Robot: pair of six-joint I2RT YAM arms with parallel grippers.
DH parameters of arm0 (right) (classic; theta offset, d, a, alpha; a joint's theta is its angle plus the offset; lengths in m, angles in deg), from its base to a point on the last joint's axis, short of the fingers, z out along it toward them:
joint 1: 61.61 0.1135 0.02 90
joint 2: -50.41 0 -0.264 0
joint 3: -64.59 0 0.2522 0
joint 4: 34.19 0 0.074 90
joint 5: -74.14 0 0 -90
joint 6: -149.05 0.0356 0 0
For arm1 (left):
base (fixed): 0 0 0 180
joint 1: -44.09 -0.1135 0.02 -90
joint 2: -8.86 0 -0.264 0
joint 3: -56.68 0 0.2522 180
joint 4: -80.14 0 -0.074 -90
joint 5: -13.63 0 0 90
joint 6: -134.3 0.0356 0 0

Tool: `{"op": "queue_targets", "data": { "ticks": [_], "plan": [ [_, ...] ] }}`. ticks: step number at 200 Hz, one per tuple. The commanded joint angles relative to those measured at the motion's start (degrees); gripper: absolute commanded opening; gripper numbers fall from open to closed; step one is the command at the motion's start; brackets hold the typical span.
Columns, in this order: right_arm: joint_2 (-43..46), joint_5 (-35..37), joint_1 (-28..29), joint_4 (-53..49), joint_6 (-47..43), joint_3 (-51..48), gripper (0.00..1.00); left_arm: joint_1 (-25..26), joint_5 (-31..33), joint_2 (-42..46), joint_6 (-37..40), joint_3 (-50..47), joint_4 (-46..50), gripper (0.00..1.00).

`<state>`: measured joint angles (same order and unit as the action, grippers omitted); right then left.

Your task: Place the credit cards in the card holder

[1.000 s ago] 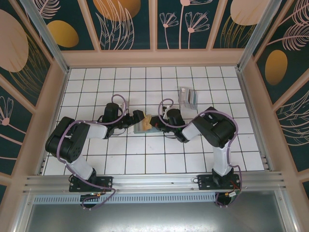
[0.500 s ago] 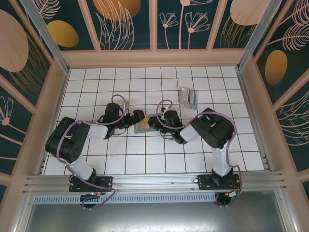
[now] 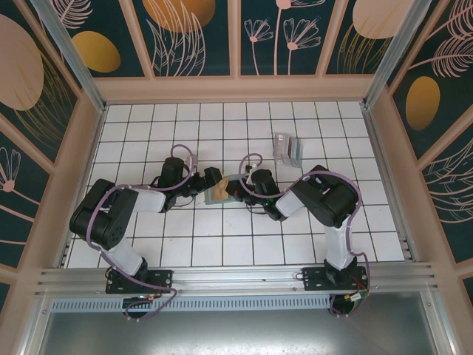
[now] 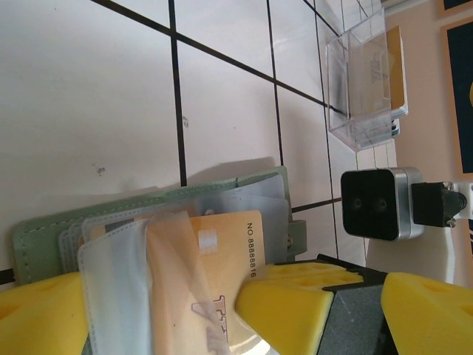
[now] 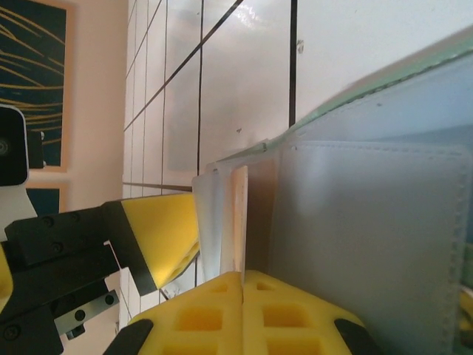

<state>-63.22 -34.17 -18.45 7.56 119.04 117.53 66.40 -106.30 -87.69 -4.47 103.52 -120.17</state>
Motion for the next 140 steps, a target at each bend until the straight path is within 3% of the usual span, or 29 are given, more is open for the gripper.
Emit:
{"op": "queue_targets", "data": {
  "ticks": [1,50,140],
  "plan": [
    [-1.3,-7.3,0.9,-3.8,-3.4,1.6,0.0,1.1,2.3,-4.4,0.0,-0.6,5.1,0.98],
    [-4.6,-9.2,0.8,-3.1,-3.6,4.7,0.0,1.1,2.2,-4.2,0.1,-0.2,5.4,0.99],
    [1.0,-10.4,-2.0,-8.3,-5.7,1.7,0.0,1.1,3.9,-3.4,0.3,-0.7,6.3,0.99]
  ]
}}
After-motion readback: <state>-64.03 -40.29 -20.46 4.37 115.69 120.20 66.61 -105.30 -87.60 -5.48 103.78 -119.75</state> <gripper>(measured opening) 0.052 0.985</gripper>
